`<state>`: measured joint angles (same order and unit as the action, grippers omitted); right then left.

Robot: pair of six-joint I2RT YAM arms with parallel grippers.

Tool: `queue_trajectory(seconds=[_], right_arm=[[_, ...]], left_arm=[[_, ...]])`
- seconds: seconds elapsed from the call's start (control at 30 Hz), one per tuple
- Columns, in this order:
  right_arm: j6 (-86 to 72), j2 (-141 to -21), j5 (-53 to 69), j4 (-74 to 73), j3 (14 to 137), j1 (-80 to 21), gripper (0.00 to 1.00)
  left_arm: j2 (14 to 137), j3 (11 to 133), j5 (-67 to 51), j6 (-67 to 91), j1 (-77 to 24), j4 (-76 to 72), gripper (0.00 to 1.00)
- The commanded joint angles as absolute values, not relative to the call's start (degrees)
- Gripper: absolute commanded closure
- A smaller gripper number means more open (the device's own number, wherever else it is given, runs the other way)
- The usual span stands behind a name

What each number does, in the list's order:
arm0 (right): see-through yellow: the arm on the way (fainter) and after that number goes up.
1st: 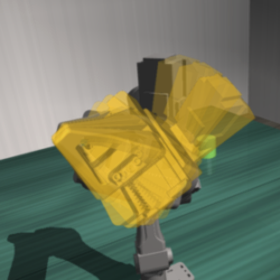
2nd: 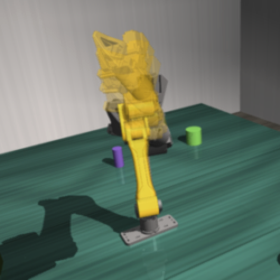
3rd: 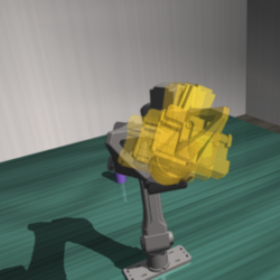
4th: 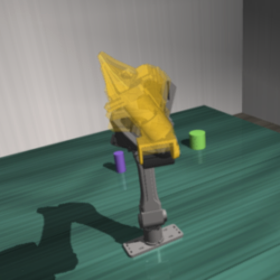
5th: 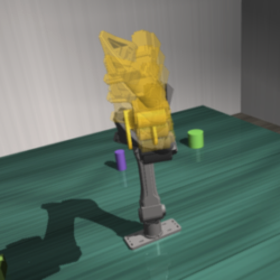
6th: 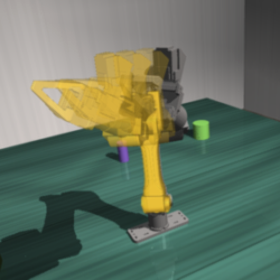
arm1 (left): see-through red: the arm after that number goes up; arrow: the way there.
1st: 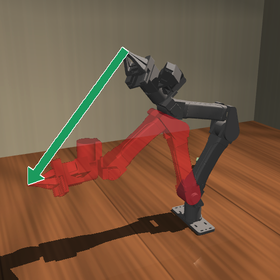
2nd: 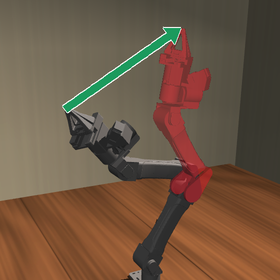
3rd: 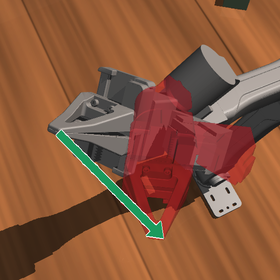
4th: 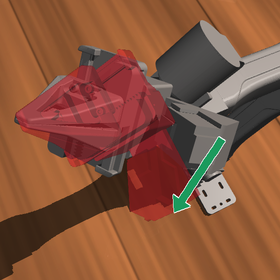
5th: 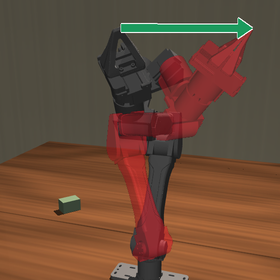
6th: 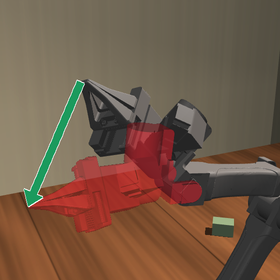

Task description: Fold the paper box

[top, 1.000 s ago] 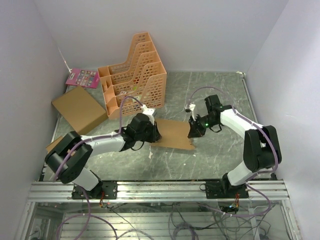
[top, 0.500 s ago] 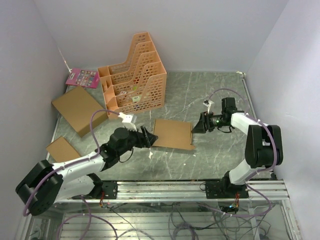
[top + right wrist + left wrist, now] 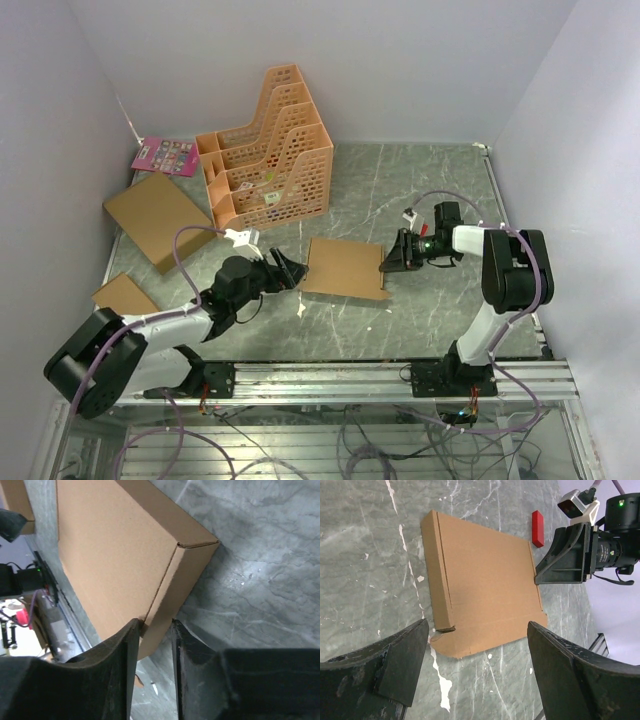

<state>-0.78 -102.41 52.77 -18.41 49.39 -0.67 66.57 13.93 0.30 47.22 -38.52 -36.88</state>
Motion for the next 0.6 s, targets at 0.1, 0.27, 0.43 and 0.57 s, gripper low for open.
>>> queue_trajectory(seconds=[0.1,0.27,0.43,0.57], right_arm=[[-1.4,-104.9,51.2,-18.9,50.6,-1.1,0.78],[-1.1,-105.6,51.7,-19.3,50.6,-0.5,0.86],[-1.2,-106.7,52.7,-19.6,50.6,0.8,0.88],[-1.4,-107.4,53.3,-19.6,50.5,1.5,0.88]], left_arm=[[69.3,14.0,-2.7,48.3,-37.1,-42.3,0.1],[71.5,14.5,-3.9,48.2,-36.1,-43.2,0.1],[74.5,14.8,-5.5,49.2,-35.5,-46.0,0.1],[77.9,15.0,-7.0,51.1,-35.5,-48.3,0.09]])
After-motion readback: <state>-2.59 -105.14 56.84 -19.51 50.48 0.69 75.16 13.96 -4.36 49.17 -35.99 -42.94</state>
